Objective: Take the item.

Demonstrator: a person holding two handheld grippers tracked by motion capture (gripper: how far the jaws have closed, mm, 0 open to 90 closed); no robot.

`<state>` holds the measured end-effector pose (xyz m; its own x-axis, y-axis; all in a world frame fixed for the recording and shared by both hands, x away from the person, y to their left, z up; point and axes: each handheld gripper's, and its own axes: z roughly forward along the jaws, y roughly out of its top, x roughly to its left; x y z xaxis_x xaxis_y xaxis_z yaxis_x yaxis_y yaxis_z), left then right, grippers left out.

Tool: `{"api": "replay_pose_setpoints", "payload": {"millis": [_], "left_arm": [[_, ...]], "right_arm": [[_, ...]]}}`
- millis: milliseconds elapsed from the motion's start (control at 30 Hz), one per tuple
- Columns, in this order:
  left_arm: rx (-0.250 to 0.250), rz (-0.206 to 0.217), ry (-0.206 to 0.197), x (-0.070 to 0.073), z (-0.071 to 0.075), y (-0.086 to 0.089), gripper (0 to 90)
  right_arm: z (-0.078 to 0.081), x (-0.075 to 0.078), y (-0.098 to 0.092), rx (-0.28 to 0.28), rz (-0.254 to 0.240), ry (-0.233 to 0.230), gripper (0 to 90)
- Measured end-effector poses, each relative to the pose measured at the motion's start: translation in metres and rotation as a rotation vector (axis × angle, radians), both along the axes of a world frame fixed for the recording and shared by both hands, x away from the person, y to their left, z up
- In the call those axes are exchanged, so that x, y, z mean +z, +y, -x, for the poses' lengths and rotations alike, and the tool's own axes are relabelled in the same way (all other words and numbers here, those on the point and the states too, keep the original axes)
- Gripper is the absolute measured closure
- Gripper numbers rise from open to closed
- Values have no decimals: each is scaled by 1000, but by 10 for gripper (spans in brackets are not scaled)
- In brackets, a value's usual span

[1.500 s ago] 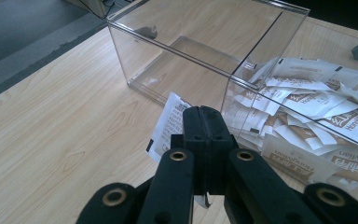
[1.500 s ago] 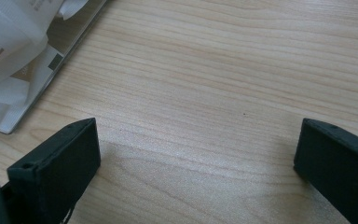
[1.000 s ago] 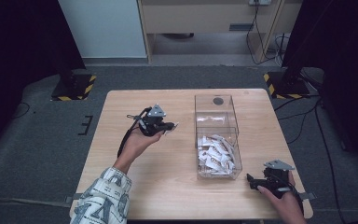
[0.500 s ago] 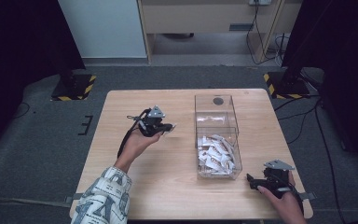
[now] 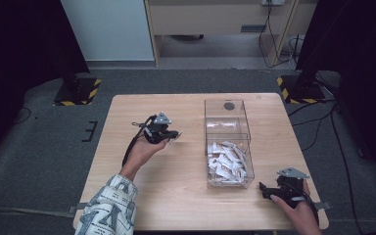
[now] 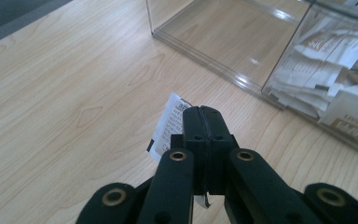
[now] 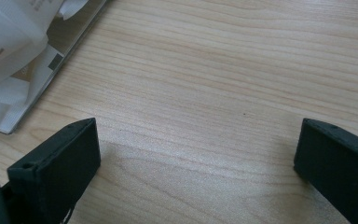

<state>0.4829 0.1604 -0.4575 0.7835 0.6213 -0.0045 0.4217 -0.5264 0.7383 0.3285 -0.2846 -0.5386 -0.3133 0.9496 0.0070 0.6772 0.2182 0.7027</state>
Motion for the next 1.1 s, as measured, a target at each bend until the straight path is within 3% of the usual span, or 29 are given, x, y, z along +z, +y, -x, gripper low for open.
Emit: {"api": "replay_pose_setpoints", "payload": {"millis": [700, 1100], "left_arm": [[13, -45, 29, -17, -7, 0, 892], [60, -64, 43, -28, -12, 0, 883]], "right_arm": [[0, 0, 0, 0, -3, -1, 7], [0, 0, 0, 0, -3, -2, 8]]}}
